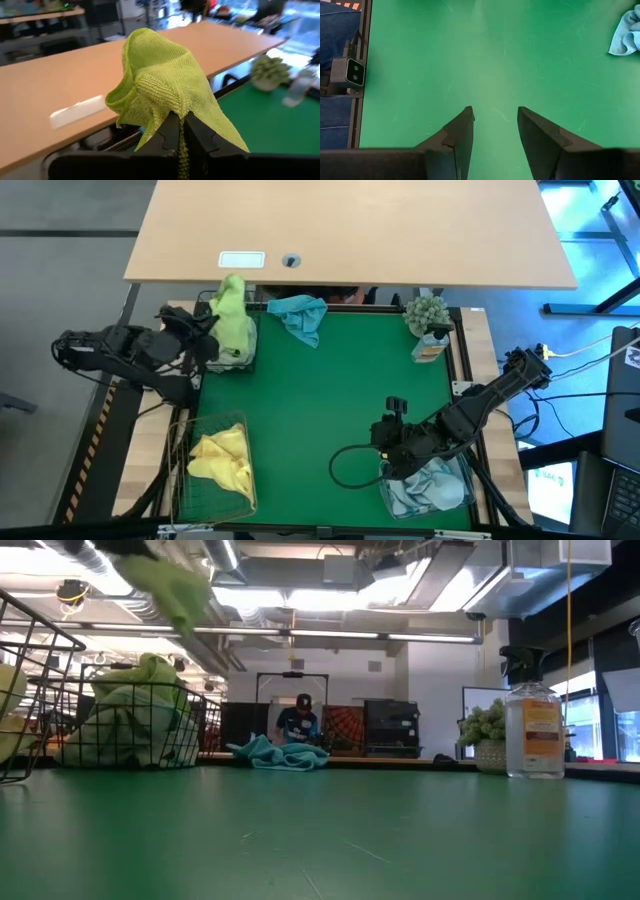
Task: Sort microfiber towel by color & place in baskets
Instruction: Put the green microfiber cloth into the black wire basket
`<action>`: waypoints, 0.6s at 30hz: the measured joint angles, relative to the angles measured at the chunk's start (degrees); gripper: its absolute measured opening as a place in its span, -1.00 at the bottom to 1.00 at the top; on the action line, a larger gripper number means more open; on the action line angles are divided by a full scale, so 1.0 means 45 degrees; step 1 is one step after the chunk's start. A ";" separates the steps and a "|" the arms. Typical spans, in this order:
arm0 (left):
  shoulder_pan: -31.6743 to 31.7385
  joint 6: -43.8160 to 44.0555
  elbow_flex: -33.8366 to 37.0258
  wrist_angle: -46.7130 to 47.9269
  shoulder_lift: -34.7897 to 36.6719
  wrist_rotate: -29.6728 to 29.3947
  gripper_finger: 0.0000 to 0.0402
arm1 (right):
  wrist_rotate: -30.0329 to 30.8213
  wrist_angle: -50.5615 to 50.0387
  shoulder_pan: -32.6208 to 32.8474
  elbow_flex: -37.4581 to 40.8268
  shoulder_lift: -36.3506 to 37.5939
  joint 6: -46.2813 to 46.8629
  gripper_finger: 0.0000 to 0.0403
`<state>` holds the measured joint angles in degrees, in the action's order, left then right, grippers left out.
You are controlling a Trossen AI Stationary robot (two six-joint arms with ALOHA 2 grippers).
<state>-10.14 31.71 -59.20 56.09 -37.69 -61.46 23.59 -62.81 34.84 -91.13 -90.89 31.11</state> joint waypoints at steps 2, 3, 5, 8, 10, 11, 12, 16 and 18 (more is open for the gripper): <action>0.0167 0.0748 0.0000 0.0953 -0.0008 0.0001 -0.98 | 0.0000 0.0000 -0.0003 0.0000 0.0000 0.0000 -0.25; 0.0246 0.1167 0.0001 0.1413 -0.0012 0.0008 -0.98 | 0.0000 0.0000 0.0000 0.0000 0.0000 0.0000 -0.25; 0.0386 0.2004 0.0005 0.2249 -0.0024 0.0093 -0.98 | 0.0000 0.0000 0.0001 0.0000 0.0000 0.0000 -0.25; 0.0554 0.2962 0.0005 0.3116 -0.0039 0.0397 -0.98 | 0.0000 0.0005 0.0001 0.0000 0.0000 0.0000 -0.25; 0.0619 0.3417 0.0005 0.3448 -0.0039 0.0617 -0.98 | 0.0000 0.0005 0.0002 0.0000 0.0000 0.0000 -0.25; 0.0638 0.3584 0.0005 0.3531 -0.0039 0.0713 -0.98 | 0.0000 0.0005 -0.0003 0.0000 0.0000 0.0000 -0.25; 0.0660 0.3614 0.0005 0.3533 -0.0039 0.0804 -0.98 | 0.0000 0.0005 -0.0002 0.0000 0.0000 0.0000 -0.25; 0.0671 0.3944 0.0005 0.3534 -0.0212 0.0919 -0.98 | 0.0000 0.0010 0.0001 0.0000 0.0000 0.0000 -0.25; 0.0667 0.4203 0.0014 0.3532 -0.0416 0.0919 -0.98 | 0.0000 0.0019 0.0002 0.0000 0.0000 0.0000 -0.25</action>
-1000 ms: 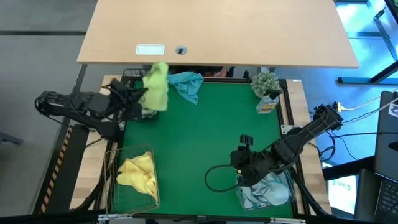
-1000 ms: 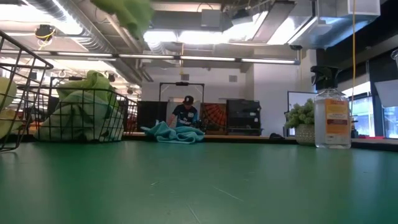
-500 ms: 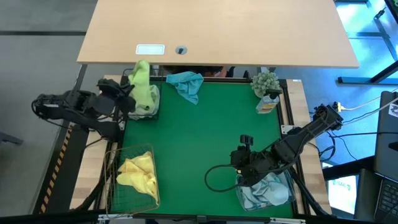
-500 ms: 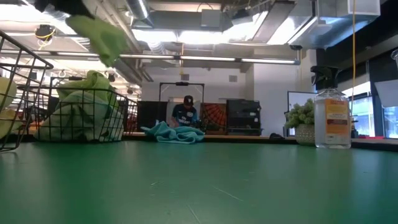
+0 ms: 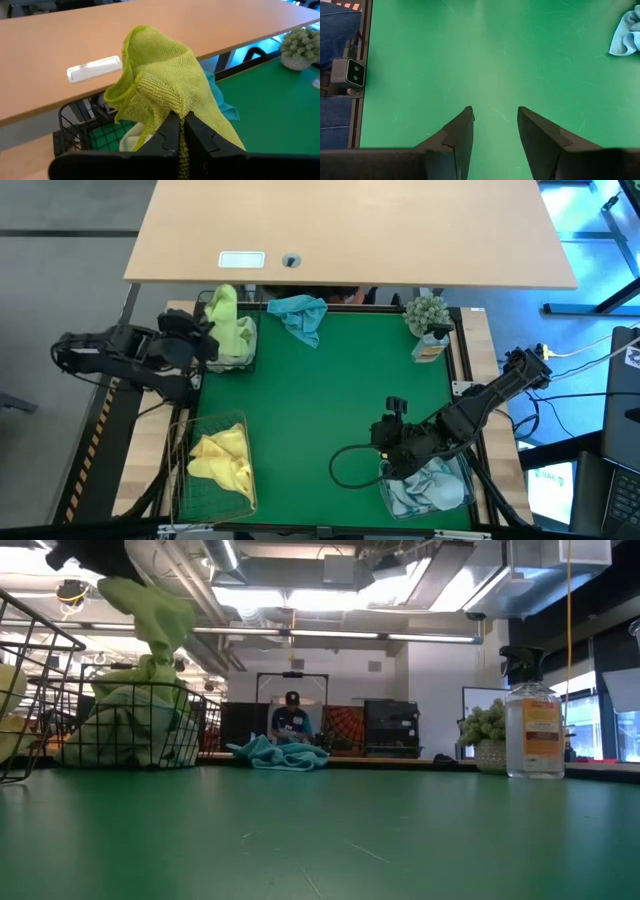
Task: Sort microfiber towel by color & place in baskets
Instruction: Put the green microfiber cloth into the black wire basket
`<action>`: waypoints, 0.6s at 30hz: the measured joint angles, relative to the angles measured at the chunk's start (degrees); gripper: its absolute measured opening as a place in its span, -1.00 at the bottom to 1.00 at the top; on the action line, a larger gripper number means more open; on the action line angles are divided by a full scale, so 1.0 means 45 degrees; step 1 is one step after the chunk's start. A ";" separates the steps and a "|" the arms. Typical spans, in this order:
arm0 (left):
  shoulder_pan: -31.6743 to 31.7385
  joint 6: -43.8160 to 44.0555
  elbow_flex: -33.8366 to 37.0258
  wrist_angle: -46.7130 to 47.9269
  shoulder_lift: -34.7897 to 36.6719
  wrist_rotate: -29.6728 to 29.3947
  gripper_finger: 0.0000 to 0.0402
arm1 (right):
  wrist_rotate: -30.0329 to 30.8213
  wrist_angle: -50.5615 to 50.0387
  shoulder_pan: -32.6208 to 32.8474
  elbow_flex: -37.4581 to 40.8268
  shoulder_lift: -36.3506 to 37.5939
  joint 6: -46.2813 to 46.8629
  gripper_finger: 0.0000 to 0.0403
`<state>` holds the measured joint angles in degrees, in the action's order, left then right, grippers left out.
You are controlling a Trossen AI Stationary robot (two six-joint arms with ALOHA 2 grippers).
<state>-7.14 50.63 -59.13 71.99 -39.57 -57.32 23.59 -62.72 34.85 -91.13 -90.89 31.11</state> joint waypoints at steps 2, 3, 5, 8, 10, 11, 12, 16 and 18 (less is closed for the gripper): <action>0.0000 0.0049 0.0000 0.0004 -0.0287 -0.0031 -0.98 | 0.0000 0.0019 -0.0004 0.0000 0.0000 0.0000 -0.25; 0.0000 0.0054 0.0000 0.0003 -0.0447 -0.0034 -0.97 | 0.0004 0.0019 -0.0004 0.0000 0.0000 0.0000 -0.25; 0.0000 0.0054 0.0000 0.0002 -0.0818 -0.0034 -0.97 | 0.0000 0.0019 -0.0005 0.0000 0.0000 0.0000 -0.25; 0.0001 0.0054 0.0000 0.0021 -0.1414 -0.0040 -0.97 | 0.0000 0.0019 -0.0005 0.0000 0.0000 0.0000 -0.25; 0.0044 0.0054 0.0005 0.0171 -0.1823 -0.0034 -0.97 | 0.0001 0.0019 -0.0004 0.0000 0.0000 0.0000 -0.25; 0.0119 0.0059 0.0010 0.0312 -0.2016 -0.0034 -0.97 | 0.0004 0.0019 -0.0004 0.0000 0.0000 0.0000 -0.25; 0.0221 0.0059 0.0010 0.0441 -0.2202 -0.0039 -0.97 | 0.0000 0.0019 0.0000 0.0000 0.0000 0.0000 -0.25; 0.0728 0.0054 0.0010 0.0629 -0.2965 0.0118 -0.97 | 0.0000 0.0018 -0.0001 0.0000 0.0000 0.0000 -0.25; 0.1018 0.0011 0.0010 0.0628 -0.3357 0.0289 -0.97 | 0.0000 0.0017 0.0000 0.0000 0.0000 0.0000 -0.25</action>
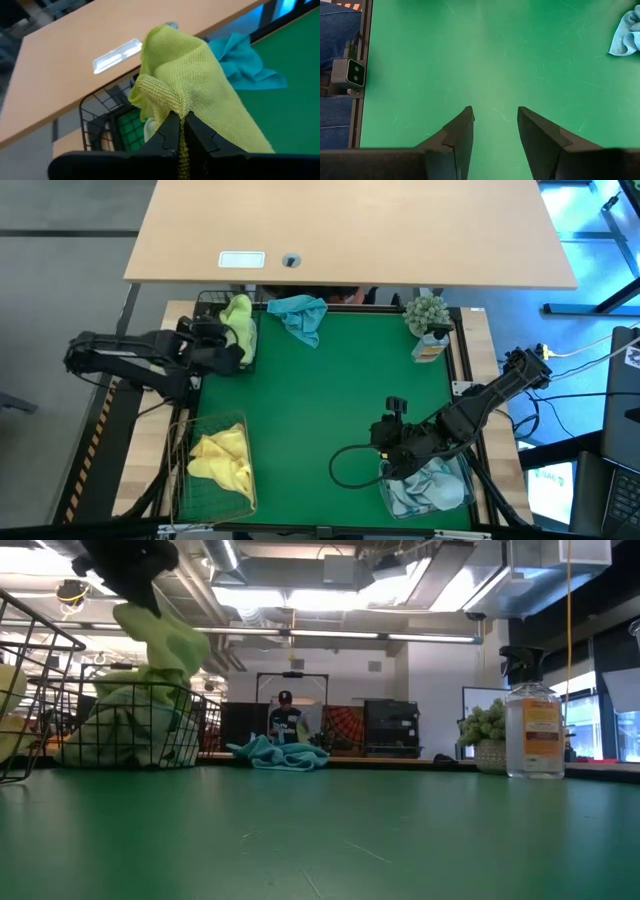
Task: Sort microfiber towel by color & place in baskets
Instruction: Put the green microfiber cloth into the black wire basket
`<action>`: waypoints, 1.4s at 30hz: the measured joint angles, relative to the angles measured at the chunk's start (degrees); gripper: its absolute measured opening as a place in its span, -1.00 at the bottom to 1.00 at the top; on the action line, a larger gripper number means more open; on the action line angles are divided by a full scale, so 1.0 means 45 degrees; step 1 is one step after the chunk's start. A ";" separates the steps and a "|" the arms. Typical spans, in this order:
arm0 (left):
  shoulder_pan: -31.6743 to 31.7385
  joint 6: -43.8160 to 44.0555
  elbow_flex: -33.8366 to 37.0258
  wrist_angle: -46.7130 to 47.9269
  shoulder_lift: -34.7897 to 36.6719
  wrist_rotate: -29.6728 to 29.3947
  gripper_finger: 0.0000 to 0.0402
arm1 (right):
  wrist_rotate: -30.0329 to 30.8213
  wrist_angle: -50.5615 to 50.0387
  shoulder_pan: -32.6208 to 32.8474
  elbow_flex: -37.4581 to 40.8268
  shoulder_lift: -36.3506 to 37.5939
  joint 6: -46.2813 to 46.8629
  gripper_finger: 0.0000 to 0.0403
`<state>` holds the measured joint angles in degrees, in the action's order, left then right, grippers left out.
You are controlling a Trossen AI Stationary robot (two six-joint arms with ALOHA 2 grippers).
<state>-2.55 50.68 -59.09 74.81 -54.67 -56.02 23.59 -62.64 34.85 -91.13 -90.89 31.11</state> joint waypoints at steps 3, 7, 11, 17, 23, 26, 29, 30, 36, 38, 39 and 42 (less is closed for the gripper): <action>0.0377 -0.0030 0.0000 0.0028 -0.0553 0.0142 -0.97 | 0.0000 -0.0002 0.0000 0.0000 0.0000 0.0000 -0.25; 0.0885 -0.0129 0.0000 0.0030 -0.1256 0.0700 -0.97 | 0.0000 0.0001 -0.0001 0.0001 0.0000 0.0000 -0.25; 0.1341 -0.0690 0.0000 -0.0093 -0.1927 0.1261 -0.97 | 0.0000 -0.0002 -0.0001 0.0000 0.0000 0.0000 -0.25; 0.2035 -0.2022 0.0000 -0.0550 -0.2923 0.1971 -0.97 | 0.0000 -0.0002 0.0000 0.0000 0.0000 0.0000 -0.25; 0.2720 -0.3053 0.0000 -0.0566 -0.3538 0.2735 -0.97 | 0.0000 -0.0002 0.0000 0.0000 0.0000 0.0001 -0.25; 0.2988 -0.3181 0.0000 -0.0565 -0.3640 0.2824 -0.97 | 0.0000 -0.0002 0.0000 0.0000 0.0000 0.0002 -0.25; 0.3135 -0.3182 0.0000 -0.0587 -0.3624 0.2819 -0.96 | 0.0000 -0.0002 -0.0004 0.0000 0.0000 0.0005 -0.25; 0.3181 -0.3182 0.0000 -0.0599 -0.3629 0.2817 -0.95 | 0.0000 -0.0002 -0.0002 0.0000 0.0000 0.0005 -0.25; 0.3473 -0.3187 0.0000 -0.0604 -0.3629 0.2819 -0.81 | 0.0000 0.0007 0.0000 0.0000 0.0000 0.0008 -0.25; 0.3555 -0.3187 0.0000 -0.0604 -0.3629 0.2819 -0.76 | 0.0000 0.0012 -0.0001 0.0001 0.0000 0.0006 -0.25; 0.3598 -0.3205 0.0000 -0.0604 -0.3629 0.2819 -0.73 | 0.0000 0.0012 -0.0002 0.0002 0.0000 0.0007 -0.25; 0.3744 -0.3406 0.0000 -0.0599 -0.3629 0.2819 -0.65 | 0.0000 0.0012 -0.0005 0.0005 0.0000 0.0010 -0.25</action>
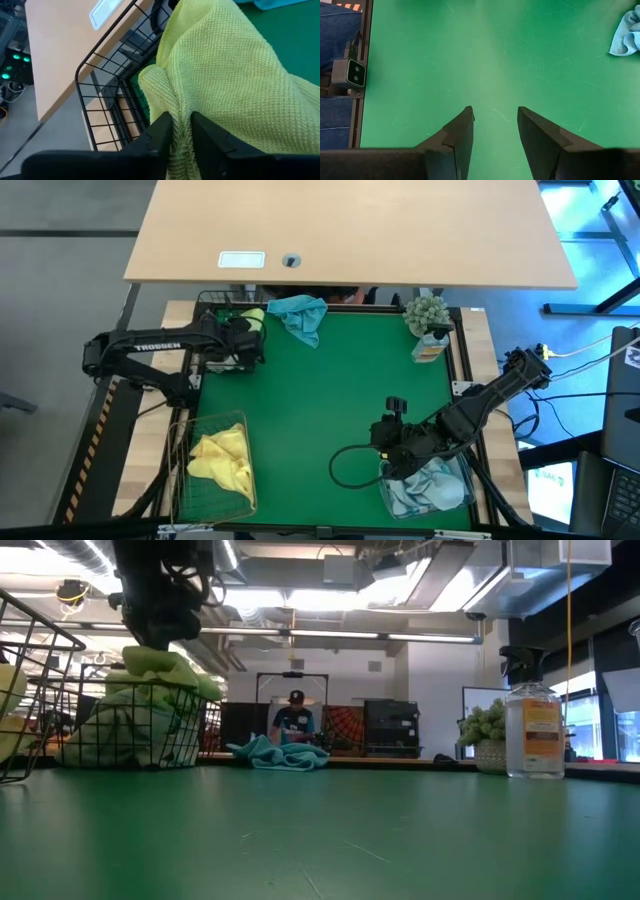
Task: Sort microfiber towel by color & place in baskets
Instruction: Put the green microfiber cloth into the black wire basket
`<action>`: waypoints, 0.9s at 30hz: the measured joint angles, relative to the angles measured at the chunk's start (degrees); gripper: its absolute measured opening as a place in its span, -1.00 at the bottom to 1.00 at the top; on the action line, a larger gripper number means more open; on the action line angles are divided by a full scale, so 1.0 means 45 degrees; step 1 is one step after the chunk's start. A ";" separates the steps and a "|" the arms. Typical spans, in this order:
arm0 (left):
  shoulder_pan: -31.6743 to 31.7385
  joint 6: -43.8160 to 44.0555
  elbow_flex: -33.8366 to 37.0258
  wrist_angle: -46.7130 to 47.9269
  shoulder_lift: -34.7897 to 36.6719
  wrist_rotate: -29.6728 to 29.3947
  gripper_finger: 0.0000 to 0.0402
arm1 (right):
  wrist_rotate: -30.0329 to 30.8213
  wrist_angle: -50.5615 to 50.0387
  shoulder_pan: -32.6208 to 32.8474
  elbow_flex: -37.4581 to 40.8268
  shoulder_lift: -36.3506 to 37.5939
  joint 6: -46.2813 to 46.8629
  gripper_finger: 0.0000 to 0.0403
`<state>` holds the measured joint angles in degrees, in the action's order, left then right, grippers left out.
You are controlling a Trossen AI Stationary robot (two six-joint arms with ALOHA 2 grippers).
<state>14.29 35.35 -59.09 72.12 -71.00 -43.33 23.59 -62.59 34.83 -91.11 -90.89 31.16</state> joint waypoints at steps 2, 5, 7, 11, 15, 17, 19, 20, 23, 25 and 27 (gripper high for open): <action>0.0140 0.0000 0.0000 0.0005 0.0000 -0.0005 -0.60 | -0.0001 0.0000 0.0001 -0.0003 0.0000 0.0000 -0.25; 0.0443 0.0003 0.0000 0.0054 0.0000 -0.0097 -0.55 | -0.0004 0.0005 0.0005 -0.0004 0.0000 0.0000 -0.25; 0.0696 0.0000 0.0000 0.0092 0.0000 -0.0087 -0.55 | -0.0005 0.0005 0.0005 0.0000 0.0000 0.0000 -0.25; 0.1234 0.0000 0.0000 0.0092 -0.0176 -0.0102 -0.55 | -0.0005 0.0010 0.0003 0.0000 0.0000 0.0000 -0.25; 0.1918 -0.0031 0.0000 0.0078 -0.0544 -0.0244 -0.56 | -0.0005 0.0010 0.0001 0.0000 0.0000 0.0000 -0.25; 0.2325 -0.0419 0.0000 0.0068 -0.0807 -0.0245 -0.56 | -0.0005 0.0008 0.0000 0.0000 0.0000 -0.0002 -0.25; 0.2722 -0.0950 0.0000 0.0068 -0.1066 -0.0248 -0.56 | -0.0005 0.0009 0.0005 0.0000 0.0000 0.0000 -0.25; 0.2916 -0.1104 0.0000 0.0068 -0.1202 -0.0243 -0.56 | -0.0005 0.0009 0.0001 0.0000 0.0000 0.0000 -0.25; 0.3451 -0.1464 0.0000 0.0056 -0.1518 -0.0248 -0.56 | -0.0005 0.0008 0.0003 0.0000 0.0000 0.0000 -0.25; 0.3743 -0.1639 0.0000 0.0058 -0.1652 -0.0247 -0.55 | -0.0005 0.0009 0.0000 0.0000 0.0000 0.0000 -0.25; 0.3985 -0.1666 0.0000 0.0040 -0.1681 -0.0243 -0.54 | -0.0005 0.0005 0.0004 0.0000 0.0000 0.0000 -0.25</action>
<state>32.23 27.86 -59.09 72.30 -78.56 -44.42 23.57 -62.57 34.85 -91.11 -90.89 31.16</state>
